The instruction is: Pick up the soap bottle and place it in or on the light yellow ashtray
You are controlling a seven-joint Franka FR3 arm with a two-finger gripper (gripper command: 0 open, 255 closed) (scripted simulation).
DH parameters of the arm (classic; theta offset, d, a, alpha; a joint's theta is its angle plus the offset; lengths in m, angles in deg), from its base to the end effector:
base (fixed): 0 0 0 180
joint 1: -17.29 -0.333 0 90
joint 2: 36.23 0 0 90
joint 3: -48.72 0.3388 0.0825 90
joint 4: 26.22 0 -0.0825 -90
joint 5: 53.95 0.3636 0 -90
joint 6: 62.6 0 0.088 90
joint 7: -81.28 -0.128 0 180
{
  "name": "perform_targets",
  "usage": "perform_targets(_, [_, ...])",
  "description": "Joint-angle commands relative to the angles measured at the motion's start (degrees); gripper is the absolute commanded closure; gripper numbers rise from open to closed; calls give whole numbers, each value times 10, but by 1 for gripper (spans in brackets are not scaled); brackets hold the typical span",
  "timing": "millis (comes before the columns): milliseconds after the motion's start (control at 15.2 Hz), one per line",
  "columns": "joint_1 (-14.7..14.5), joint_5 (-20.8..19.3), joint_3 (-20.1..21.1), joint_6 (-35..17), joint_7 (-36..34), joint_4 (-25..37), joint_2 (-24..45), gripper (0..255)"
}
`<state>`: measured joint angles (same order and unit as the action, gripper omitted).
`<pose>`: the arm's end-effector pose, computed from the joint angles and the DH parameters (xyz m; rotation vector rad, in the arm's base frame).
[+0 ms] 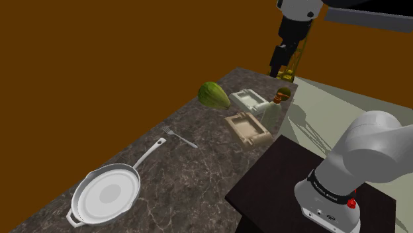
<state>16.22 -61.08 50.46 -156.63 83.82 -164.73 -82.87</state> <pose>0.2694 0.0009 0.5727 2.9916 0.1358 0.0555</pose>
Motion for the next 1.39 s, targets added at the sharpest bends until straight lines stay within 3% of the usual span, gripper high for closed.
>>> perform_targets(0, [0,0,0,0,0,0,0,0])
perform_targets(660, [39,-60,-146,-129,133,-85,30,0])
perform_targets(1320, [53,-83,-304,-276,281,-87,170,0])
